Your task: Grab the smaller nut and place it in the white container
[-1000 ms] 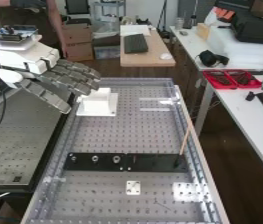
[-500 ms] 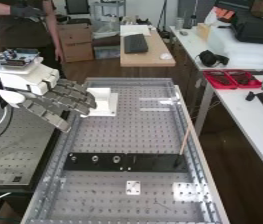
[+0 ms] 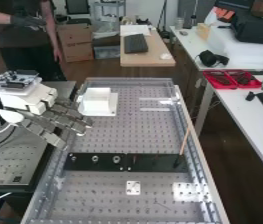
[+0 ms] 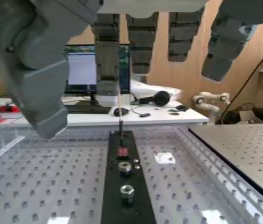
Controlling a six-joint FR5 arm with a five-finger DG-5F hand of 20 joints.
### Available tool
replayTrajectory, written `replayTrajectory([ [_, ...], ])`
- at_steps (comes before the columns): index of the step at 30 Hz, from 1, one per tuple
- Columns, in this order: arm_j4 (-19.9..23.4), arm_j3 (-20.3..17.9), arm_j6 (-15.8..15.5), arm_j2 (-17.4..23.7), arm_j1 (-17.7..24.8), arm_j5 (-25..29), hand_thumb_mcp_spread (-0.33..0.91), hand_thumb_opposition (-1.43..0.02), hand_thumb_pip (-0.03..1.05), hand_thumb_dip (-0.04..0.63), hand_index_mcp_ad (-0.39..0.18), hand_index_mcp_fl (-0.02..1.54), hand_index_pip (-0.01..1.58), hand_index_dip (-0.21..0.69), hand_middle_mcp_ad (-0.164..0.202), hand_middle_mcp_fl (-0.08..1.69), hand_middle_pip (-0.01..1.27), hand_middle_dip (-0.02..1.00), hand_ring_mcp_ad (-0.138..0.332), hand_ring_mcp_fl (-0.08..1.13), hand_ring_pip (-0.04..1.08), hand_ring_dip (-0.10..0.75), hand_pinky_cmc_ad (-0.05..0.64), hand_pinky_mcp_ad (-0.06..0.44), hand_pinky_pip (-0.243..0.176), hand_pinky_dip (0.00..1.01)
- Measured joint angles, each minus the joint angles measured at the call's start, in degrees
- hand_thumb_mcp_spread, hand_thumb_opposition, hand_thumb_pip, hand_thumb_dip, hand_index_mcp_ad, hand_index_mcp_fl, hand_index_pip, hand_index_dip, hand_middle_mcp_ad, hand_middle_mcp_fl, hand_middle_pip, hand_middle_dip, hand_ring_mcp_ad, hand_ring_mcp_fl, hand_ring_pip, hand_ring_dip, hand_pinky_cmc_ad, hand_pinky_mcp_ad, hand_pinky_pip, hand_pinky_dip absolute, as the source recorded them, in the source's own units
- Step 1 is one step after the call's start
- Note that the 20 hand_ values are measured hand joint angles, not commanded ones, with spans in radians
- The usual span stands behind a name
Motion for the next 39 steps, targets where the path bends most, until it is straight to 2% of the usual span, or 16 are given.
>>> replayTrajectory([
  [6, 1.9, -0.9, -1.1, -1.4, -0.7, -0.5, 0.3, -0.77, 0.71, 0.145, -0.059, 0.0, 1.31, 0.154, 0.07, 0.11, 0.12, 0.24, 0.168, 0.0, 0.09, 0.127, 0.403, 0.34, -0.058, 0.29],
  [18, 5.5, -1.2, -3.1, -5.8, -1.7, -1.4, 0.34, -0.79, 0.72, 0.188, -0.087, 0.0, 1.37, 0.154, 0.07, 0.11, 0.12, 0.24, 0.176, 0.0, 0.09, 0.127, 0.403, 0.337, -0.024, 0.24],
  [21, 6.4, -1.1, -3.3, -7.1, -1.7, -1.5, 0.35, -0.8, 0.72, 0.188, -0.093, 0.0, 1.37, 0.154, 0.066, 0.11, 0.12, 0.24, 0.159, 0.0, 0.09, 0.127, 0.396, 0.328, -0.01, 0.23],
  [26, 8.0, -1.1, -3.2, -8.6, -1.6, -1.5, 0.37, -0.8, 0.72, 0.206, -0.096, 0.0, 1.38, 0.162, 0.066, 0.1, 0.12, 0.24, 0.164, 0.0, 0.09, 0.127, 0.396, 0.328, -0.01, 0.2],
  [28, 8.3, -1.1, -3.2, -9.0, -1.6, -1.4, 0.37, -0.82, 0.72, 0.206, -0.096, -0.01, 1.39, 0.157, 0.066, 0.11, 0.12, 0.24, 0.143, 0.0, 0.09, 0.131, 0.394, 0.326, -0.01, 0.2],
  [31, 8.8, -1.2, -3.2, -9.5, -1.5, -1.2, 0.37, -0.82, 0.72, 0.206, -0.098, 0.0, 1.43, 0.173, 0.065, 0.11, 0.12, 0.24, 0.143, 0.0, 0.09, 0.127, 0.379, 0.328, 0.005, 0.21],
  [39, 10.1, -1.5, -3.4, -10.8, -1.5, -0.6, 0.39, -0.82, 0.72, 0.206, -0.098, -0.01, 1.53, 0.206, 0.068, 0.12, 0.12, 0.24, 0.143, 0.0, 0.09, 0.131, 0.379, 0.311, 0.002, 0.19],
])
